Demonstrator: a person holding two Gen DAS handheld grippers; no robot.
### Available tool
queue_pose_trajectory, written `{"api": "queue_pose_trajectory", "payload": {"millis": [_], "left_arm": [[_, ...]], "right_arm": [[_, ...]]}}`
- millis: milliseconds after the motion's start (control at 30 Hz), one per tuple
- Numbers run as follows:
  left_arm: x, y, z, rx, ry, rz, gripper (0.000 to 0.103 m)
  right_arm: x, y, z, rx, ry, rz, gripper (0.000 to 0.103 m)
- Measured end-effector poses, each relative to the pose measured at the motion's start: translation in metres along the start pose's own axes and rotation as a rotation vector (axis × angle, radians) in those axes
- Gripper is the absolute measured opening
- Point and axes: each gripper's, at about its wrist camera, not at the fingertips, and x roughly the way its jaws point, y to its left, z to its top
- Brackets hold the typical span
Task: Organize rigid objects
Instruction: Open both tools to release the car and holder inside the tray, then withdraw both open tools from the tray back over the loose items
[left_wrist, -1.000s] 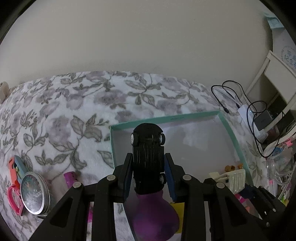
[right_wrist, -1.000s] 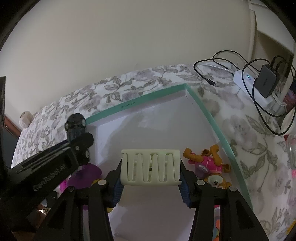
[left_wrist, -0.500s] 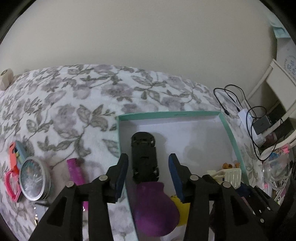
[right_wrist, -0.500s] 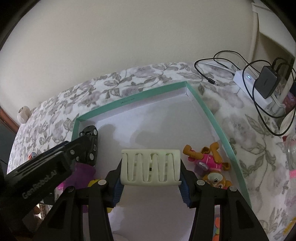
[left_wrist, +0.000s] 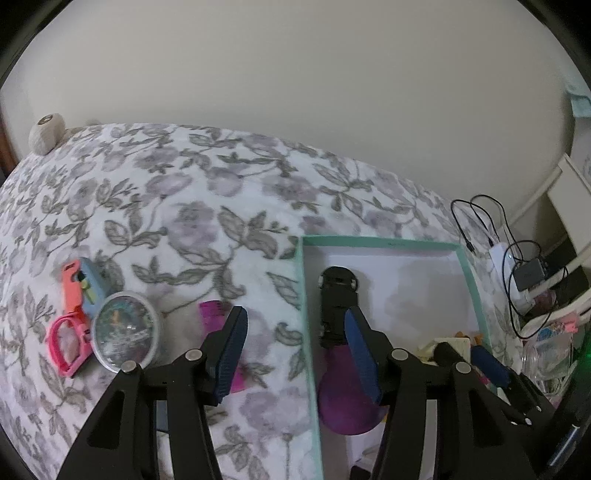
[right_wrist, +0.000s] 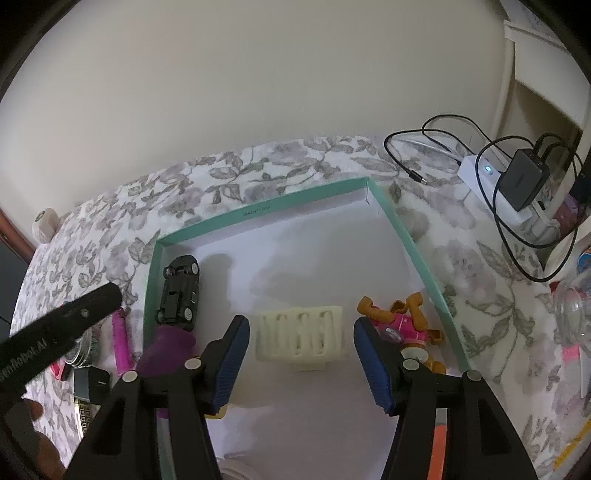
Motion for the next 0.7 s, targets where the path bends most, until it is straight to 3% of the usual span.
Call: {"api": "queue_pose_trajectory", "payload": {"millis": [100,133,167,200,567,700], "left_arm": [[-0.001,0.007,0.001,-0.010,0.006,0.045,0.060],[-0.002,0.010,0.002,-0.017,0.005,0.058,0.066],[-0.002,0.012,0.002,-0.023,0.004,0.070,0.082],[-0.002,0.014,0.002,-0.030,-0.001,0.081,0.089],[0.007,0.032,0.000,-0.078,0.018,0.134,0.092],[0.008,0.034,0.000,-0.087,0.017,0.137,0.094]], "right_arm": [[-0.006,0.000,0.001,0.000,-0.012,-0.005,0.063],[-0.007,-0.001,0.002,0.001,-0.018,-0.009,0.070],[-0.009,-0.001,0.002,0.002,-0.024,-0.012,0.076],[-0.011,-0.001,0.002,0.001,-0.029,-0.011,0.084],[-0.005,0.000,0.000,-0.012,-0.019,-0.017,0.087],[-0.005,0.000,0.001,-0.012,-0.021,-0.014,0.103]]}}
